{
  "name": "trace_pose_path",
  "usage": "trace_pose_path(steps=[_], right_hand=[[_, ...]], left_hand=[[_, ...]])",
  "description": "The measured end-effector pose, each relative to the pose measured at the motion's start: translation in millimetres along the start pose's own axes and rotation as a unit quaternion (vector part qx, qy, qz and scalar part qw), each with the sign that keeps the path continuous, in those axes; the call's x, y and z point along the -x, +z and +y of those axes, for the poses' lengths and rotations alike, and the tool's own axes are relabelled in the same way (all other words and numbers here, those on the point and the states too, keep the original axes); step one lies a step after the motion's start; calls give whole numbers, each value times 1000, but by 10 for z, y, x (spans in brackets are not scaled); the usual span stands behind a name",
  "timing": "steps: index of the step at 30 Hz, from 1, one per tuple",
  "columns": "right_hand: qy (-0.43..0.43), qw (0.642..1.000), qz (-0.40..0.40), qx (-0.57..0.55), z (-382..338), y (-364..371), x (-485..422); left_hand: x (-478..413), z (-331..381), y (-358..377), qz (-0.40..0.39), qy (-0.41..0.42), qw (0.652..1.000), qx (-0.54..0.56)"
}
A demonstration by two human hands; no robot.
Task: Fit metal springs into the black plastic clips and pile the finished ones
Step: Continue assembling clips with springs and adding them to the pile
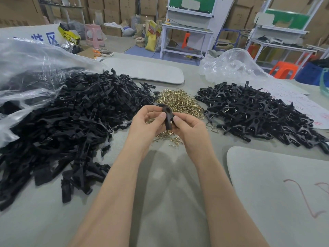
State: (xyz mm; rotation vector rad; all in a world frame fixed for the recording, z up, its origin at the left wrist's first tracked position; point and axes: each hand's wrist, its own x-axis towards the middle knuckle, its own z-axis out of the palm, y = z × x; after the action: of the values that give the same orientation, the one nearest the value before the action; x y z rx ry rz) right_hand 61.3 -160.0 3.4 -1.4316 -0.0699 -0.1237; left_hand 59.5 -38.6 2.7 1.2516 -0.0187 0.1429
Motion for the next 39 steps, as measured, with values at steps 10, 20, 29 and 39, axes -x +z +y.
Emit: trace_pose_path(steps=[10, 20, 29, 39], right_hand=[[135, 982, 16, -130, -104, -119, -11], [72, 846, -44, 527, 191, -78, -30], [-1, 941, 12, 337, 207, -31, -44], [-7, 963, 31, 269, 155, -60, -33]], left_hand=[[11, 39, -49, -83, -84, 993, -5], [-89, 99, -248, 114, -204, 874, 425], [-99, 41, -207, 70, -241, 899, 359], [-81, 91, -178, 49, -226, 869, 438]])
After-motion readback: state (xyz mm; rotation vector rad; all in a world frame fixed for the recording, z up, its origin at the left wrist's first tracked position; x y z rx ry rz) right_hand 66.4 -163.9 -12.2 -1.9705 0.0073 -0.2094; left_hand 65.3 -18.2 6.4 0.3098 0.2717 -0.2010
